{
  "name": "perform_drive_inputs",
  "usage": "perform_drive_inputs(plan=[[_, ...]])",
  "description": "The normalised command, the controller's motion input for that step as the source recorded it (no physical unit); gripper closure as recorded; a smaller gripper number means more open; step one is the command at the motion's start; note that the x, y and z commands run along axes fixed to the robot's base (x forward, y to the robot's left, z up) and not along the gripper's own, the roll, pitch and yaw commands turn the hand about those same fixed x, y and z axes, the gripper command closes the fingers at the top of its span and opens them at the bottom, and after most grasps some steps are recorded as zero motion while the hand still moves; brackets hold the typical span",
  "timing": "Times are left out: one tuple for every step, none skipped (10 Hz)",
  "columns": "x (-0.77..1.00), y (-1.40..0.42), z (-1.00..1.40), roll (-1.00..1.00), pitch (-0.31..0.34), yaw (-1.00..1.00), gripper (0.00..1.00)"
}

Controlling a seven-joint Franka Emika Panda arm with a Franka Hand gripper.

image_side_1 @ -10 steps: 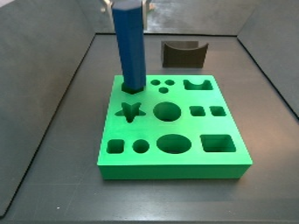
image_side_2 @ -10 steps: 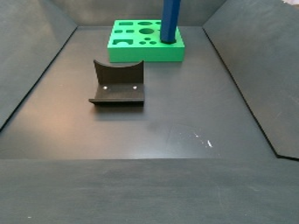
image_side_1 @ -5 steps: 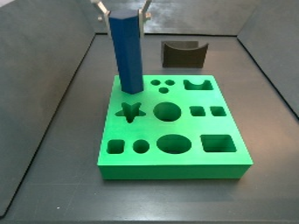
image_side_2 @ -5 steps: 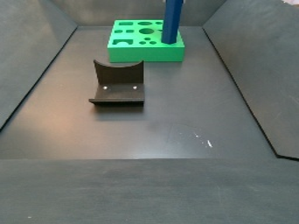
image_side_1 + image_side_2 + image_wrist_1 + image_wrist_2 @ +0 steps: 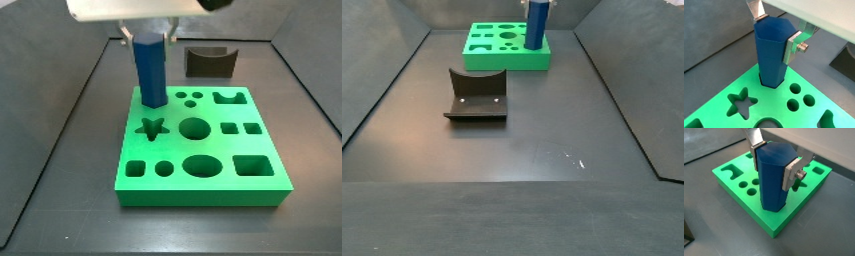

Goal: Insert the hexagon object.

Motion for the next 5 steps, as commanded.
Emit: perform_drive_inputs(plan=[[0.42, 0.00, -0.36, 0.32, 0.131, 0.01, 1.00], [0.41, 0.00, -0.43, 0.23, 0.124, 0.00, 1.00], [0.37, 0.00, -0.40, 0.21, 0.101, 0.00, 1.00], [0.25, 0.00, -0.01, -0.04, 0.040, -0.10, 1.00], [0.00, 0.00, 0.00, 0.00, 0.000, 0.00, 1.00]])
